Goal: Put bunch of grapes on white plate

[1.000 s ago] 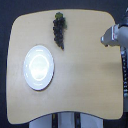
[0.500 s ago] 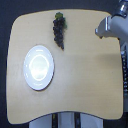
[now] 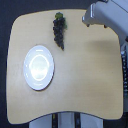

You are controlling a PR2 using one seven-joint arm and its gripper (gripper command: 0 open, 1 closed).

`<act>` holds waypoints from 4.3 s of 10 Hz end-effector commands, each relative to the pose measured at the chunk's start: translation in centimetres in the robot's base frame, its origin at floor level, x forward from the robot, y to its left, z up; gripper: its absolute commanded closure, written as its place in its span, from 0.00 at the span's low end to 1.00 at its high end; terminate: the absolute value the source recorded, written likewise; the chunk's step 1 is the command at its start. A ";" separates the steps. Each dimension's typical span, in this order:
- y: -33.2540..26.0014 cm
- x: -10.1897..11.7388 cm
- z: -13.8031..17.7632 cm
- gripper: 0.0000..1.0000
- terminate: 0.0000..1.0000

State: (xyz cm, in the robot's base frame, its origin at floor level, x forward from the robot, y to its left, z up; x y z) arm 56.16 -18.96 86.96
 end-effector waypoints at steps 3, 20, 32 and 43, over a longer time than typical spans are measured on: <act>8.6 7.3 -3.5 0.00 0.00; 19.8 4.1 -16.6 0.00 0.00; 20.0 3.5 -16.1 1.00 0.00; 19.7 3.9 -15.9 1.00 0.00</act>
State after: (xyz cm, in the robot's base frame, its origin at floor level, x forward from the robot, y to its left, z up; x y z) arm 60.43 1.36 71.09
